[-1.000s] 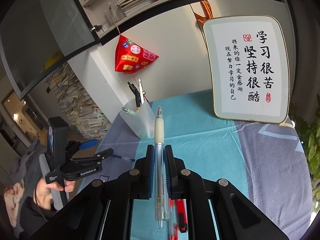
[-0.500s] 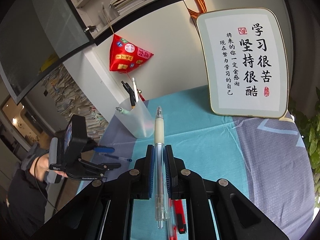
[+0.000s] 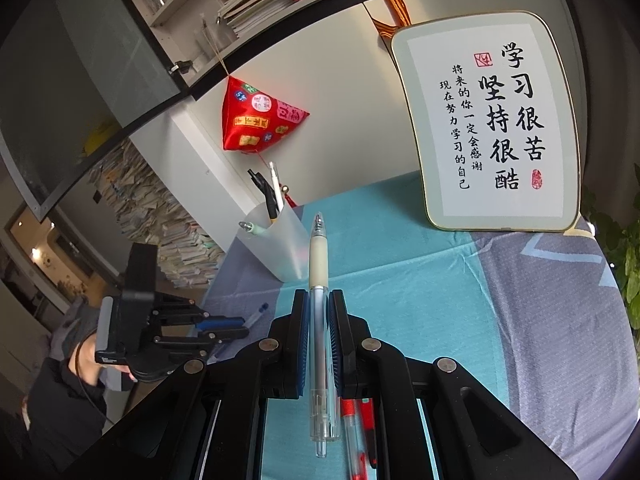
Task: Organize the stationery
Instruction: 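Lift both held pens and carry them toward the clear cup, then lower the blue-ink pen into the clear cup and open the left gripper, then lower the cream-tipped pen into the clear cup and open the right gripper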
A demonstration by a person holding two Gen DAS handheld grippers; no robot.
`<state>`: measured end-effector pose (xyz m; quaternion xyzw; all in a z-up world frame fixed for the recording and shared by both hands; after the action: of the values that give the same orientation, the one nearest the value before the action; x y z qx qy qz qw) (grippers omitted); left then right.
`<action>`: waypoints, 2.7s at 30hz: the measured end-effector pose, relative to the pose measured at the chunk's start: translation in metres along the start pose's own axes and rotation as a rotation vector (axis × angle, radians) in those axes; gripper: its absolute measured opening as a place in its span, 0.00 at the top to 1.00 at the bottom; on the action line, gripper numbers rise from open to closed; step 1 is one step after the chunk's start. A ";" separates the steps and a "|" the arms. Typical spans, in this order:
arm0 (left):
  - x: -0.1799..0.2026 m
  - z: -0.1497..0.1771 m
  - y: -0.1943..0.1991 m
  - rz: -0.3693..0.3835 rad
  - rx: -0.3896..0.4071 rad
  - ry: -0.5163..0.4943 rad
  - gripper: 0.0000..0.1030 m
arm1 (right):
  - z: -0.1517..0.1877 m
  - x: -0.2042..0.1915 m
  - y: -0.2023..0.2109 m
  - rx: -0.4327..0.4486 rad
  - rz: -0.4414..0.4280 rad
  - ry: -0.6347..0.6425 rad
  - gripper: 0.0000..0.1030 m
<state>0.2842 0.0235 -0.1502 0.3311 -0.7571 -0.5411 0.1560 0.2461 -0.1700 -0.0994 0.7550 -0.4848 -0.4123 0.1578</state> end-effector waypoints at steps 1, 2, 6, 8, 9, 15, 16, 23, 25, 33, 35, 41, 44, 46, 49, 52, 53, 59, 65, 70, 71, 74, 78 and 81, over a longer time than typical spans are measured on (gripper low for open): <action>-0.001 -0.002 0.008 -0.006 0.035 0.013 0.94 | 0.000 0.000 0.000 0.000 -0.002 0.000 0.90; -0.003 -0.006 0.016 -0.009 0.071 0.030 0.94 | 0.000 0.000 0.000 0.000 -0.002 0.001 0.90; -0.008 -0.024 0.055 -0.026 0.247 0.106 0.96 | 0.000 0.002 0.002 0.002 -0.010 -0.007 0.90; -0.009 -0.029 0.060 0.000 0.266 0.121 0.96 | 0.000 0.004 0.003 0.004 -0.011 -0.008 0.90; -0.009 -0.030 0.060 -0.006 0.259 0.105 0.96 | 0.001 0.005 0.004 0.005 -0.012 -0.012 0.90; 0.005 -0.016 -0.008 -0.076 -0.016 -0.014 0.92 | 0.003 0.008 0.005 -0.009 -0.023 -0.021 0.90; 0.004 -0.012 -0.017 -0.046 -0.046 -0.009 0.90 | 0.003 0.008 0.005 -0.010 -0.017 -0.019 0.90; 0.009 -0.010 -0.048 0.022 -0.118 0.017 0.67 | 0.003 0.013 0.005 -0.013 -0.011 -0.031 0.90; 0.012 -0.011 -0.051 0.071 -0.122 0.005 0.91 | 0.004 0.013 0.006 -0.011 -0.015 -0.033 0.90; 0.011 -0.013 -0.043 0.076 -0.084 0.009 0.95 | 0.004 0.012 0.009 0.002 -0.014 -0.034 0.90; 0.016 -0.017 -0.026 0.088 -0.036 0.021 0.95 | 0.003 0.012 0.009 0.002 -0.019 -0.037 0.90; -0.017 -0.037 0.035 0.064 0.191 0.186 0.95 | 0.004 0.009 0.010 0.003 -0.028 -0.036 0.90; -0.029 -0.044 0.062 -0.004 0.295 0.228 0.95 | 0.004 0.007 0.011 0.004 -0.029 -0.031 0.90; -0.031 -0.047 0.078 -0.003 0.354 0.234 0.95 | 0.004 0.008 0.011 0.006 -0.022 -0.033 0.90; -0.042 -0.055 0.091 -0.050 0.424 0.286 0.95 | 0.004 0.008 0.011 0.006 -0.024 -0.037 0.90; -0.054 -0.063 0.099 -0.079 0.508 0.351 0.95 | 0.004 0.006 0.013 0.015 -0.023 -0.031 0.90; -0.056 -0.067 0.101 -0.105 0.539 0.361 0.95 | 0.004 0.005 0.014 0.017 -0.026 -0.028 0.90; -0.061 -0.085 0.099 -0.172 0.653 0.416 0.95 | 0.004 0.008 0.010 0.016 -0.017 -0.035 0.90; -0.063 -0.093 0.070 -0.191 0.635 0.431 0.94 | 0.003 0.004 0.010 0.028 -0.020 -0.023 0.90; -0.071 -0.084 0.043 -0.173 0.584 0.471 0.94 | 0.003 0.002 0.007 0.027 -0.011 -0.012 0.90; -0.072 -0.082 0.039 -0.174 0.580 0.475 0.94 | 0.003 0.002 0.006 0.027 -0.011 -0.011 0.90; -0.073 -0.076 0.031 -0.156 0.569 0.505 0.94 | 0.003 0.000 0.004 0.029 -0.010 -0.006 0.90; -0.072 -0.073 0.023 -0.108 0.537 0.539 0.89 | 0.003 -0.003 0.001 0.036 -0.007 -0.003 0.90; -0.066 -0.074 0.026 -0.108 0.542 0.536 0.83 | -0.007 -0.010 -0.006 0.054 -0.009 0.007 0.90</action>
<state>0.3683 0.0195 -0.0913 0.5296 -0.7865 -0.2230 0.2264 0.2533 -0.1601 -0.0941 0.7625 -0.4919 -0.3972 0.1371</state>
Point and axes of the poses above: each gripper's, at about its wrist camera, not at the fingertips, and y roughly against the way its jaws point, x to its right, z to its underside, the point moved 4 cm from there along -y, roughly the way its jaws point, and after that the axes turned 8 degrees about -x, right-handed, at the moved point
